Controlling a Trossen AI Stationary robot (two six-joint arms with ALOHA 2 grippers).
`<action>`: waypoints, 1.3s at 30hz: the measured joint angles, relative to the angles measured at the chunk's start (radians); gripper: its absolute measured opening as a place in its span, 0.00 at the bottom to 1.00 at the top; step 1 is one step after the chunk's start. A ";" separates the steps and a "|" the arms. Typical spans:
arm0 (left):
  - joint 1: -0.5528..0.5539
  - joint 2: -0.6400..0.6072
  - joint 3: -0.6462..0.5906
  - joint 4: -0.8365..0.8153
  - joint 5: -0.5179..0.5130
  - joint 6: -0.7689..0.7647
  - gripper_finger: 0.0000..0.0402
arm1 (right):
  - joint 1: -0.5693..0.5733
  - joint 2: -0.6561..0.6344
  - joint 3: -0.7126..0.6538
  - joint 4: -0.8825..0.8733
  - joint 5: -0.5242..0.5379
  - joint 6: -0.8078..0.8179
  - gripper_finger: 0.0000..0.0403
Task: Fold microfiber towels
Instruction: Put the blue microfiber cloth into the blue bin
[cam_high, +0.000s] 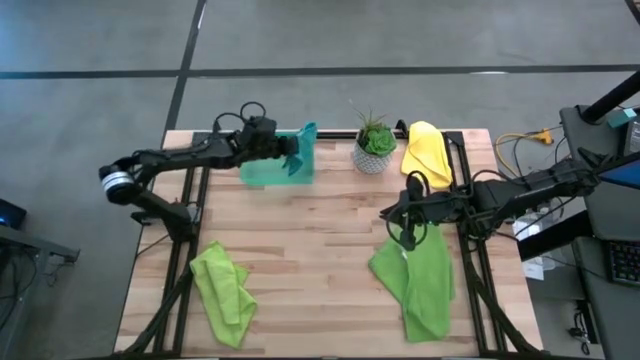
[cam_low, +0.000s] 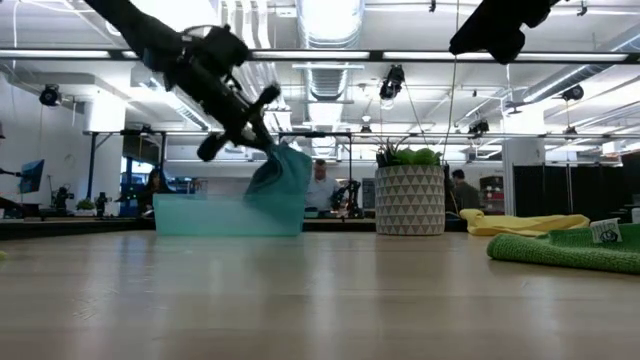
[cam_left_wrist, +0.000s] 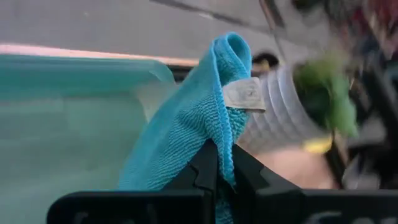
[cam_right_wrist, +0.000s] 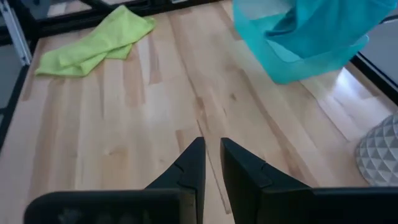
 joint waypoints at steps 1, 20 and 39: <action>0.000 0.011 -0.017 0.026 -0.002 -0.036 0.00 | 0.000 -0.004 0.000 -0.001 0.000 0.008 0.11; -0.040 -0.145 -0.176 -0.281 -0.198 0.012 0.00 | -0.022 -0.017 0.000 0.000 0.000 0.034 0.11; 0.017 -0.242 -0.159 -0.409 -0.210 0.339 0.46 | -0.023 -0.019 0.019 0.036 -0.009 0.052 0.11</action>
